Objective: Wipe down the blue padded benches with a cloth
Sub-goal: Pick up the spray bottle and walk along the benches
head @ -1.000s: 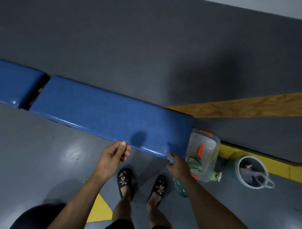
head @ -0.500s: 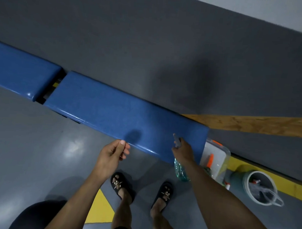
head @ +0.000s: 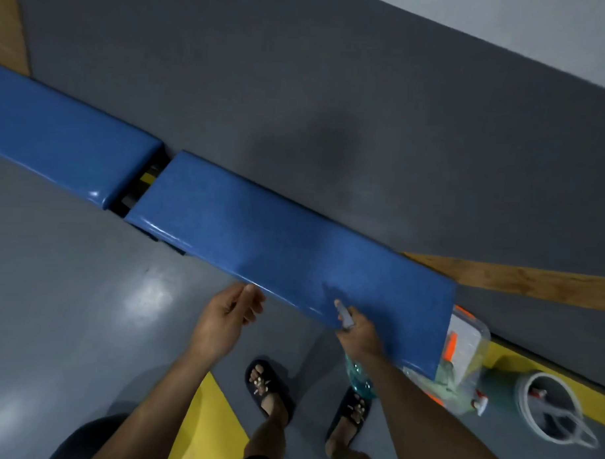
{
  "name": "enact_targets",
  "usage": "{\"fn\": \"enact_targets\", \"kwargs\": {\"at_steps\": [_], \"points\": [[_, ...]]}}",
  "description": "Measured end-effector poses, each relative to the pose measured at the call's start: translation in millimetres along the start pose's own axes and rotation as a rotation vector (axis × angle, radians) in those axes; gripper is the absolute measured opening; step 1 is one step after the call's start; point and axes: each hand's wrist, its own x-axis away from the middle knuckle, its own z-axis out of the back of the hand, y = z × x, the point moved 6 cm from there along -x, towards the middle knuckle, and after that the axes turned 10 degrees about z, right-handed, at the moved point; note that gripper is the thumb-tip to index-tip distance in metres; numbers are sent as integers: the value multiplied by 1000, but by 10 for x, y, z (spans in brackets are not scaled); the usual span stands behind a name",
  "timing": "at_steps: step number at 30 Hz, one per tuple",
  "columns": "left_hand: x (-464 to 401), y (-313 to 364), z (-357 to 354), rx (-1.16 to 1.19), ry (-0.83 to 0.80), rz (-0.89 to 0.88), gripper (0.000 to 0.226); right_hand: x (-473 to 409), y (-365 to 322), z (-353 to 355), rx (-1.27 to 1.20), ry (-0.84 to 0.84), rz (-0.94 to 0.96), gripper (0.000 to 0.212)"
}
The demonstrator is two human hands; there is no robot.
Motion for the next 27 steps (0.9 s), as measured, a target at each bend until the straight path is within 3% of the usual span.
{"fn": "enact_targets", "kwargs": {"at_steps": [4,13,16,20,27], "points": [[-35,-90,393,0,38,20,43,4,-242,-419,96,-63,8,14],[-77,-202,983,8,141,62,39,-641,-1109,-368,-19,88,84,27],[-154,-106,1130,32,168,77,41,-954,-1503,-200,21,108,121,19],[-343,53,1378,52,211,66,42,-1306,-1877,-179,178,58,110,8],[-857,329,1800,66,269,96,38,-1475,-2093,-647,170,-137,190,20]]}}
